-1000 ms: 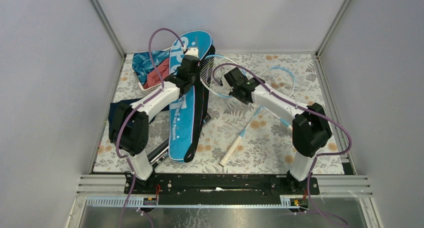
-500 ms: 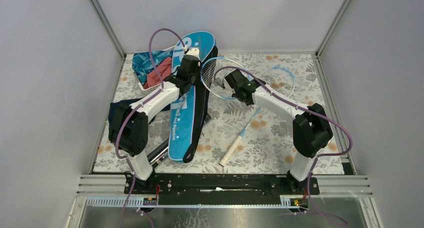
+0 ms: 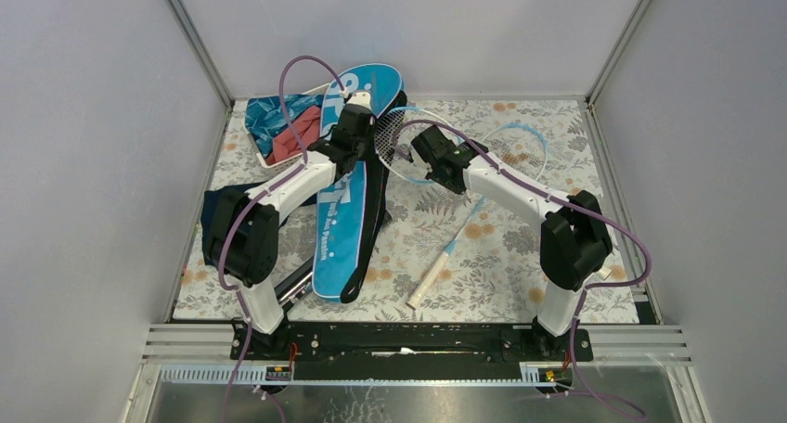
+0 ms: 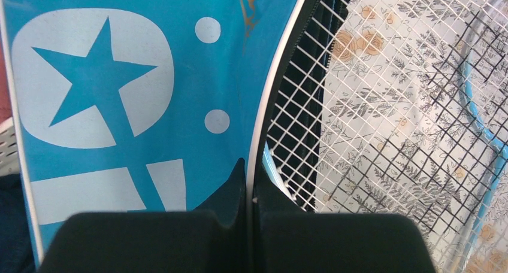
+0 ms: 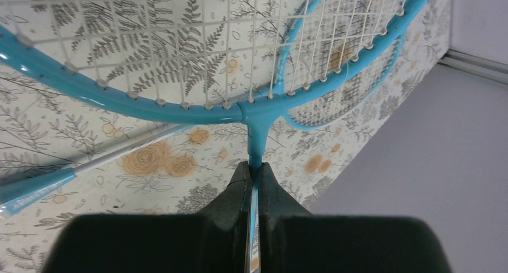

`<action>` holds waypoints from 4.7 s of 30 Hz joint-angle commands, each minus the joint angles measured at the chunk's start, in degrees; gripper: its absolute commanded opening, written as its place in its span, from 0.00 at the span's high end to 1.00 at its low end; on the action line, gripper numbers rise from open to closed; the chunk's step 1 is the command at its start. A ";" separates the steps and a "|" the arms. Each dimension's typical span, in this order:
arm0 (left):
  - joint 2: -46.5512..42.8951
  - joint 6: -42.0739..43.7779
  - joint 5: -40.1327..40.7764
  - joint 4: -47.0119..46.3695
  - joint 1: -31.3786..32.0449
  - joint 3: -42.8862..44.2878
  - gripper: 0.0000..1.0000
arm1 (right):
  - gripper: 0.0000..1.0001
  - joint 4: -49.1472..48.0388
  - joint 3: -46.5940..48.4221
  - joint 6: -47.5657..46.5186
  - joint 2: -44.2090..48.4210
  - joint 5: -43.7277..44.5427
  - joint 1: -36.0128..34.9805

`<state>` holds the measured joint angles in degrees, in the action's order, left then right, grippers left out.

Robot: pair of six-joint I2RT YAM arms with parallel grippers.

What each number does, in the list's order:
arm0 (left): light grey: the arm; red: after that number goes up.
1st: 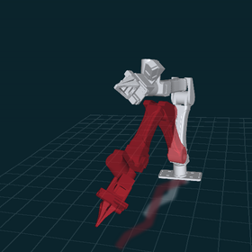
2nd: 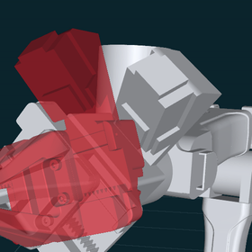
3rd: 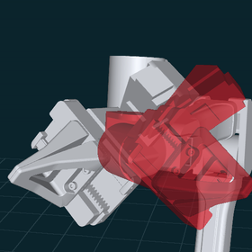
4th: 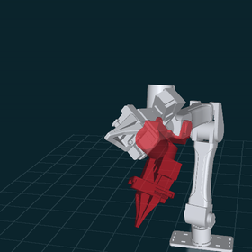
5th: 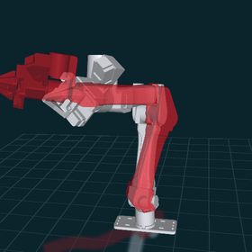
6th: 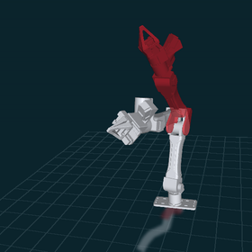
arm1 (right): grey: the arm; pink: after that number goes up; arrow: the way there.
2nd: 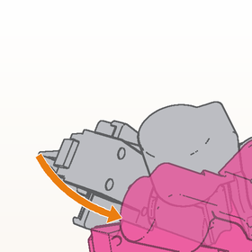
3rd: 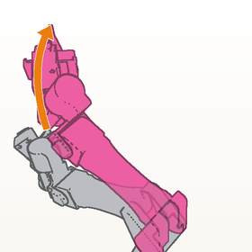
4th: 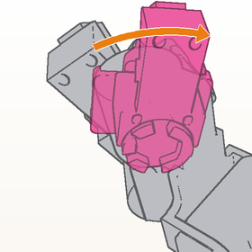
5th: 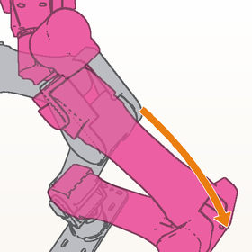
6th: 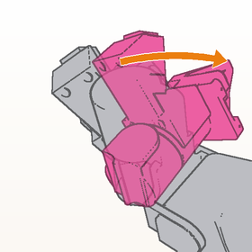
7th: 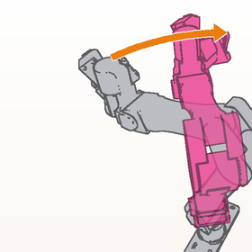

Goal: Pack up the badminton gear
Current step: Place the racket in the racket bag.

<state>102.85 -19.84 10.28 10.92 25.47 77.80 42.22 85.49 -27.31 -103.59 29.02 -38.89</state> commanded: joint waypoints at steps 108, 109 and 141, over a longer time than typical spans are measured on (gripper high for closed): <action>11.30 -31.80 -32.30 -22.25 5.35 0.22 1.00 | 0.23 -16.68 -19.34 19.34 16.22 -49.65 20.40; 10.89 -30.75 -31.99 -21.92 5.42 0.16 1.00 | 0.24 -16.35 -21.12 18.37 17.13 -51.18 20.36; 4.75 -17.30 -25.43 -21.01 6.49 -4.76 1.00 | 0.69 -9.04 -28.24 7.34 4.87 -67.93 18.78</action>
<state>110.41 -41.93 -17.04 -9.10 31.18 72.51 31.44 54.22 -19.42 -99.42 -37.36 -19.77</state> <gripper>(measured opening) 0.015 0.421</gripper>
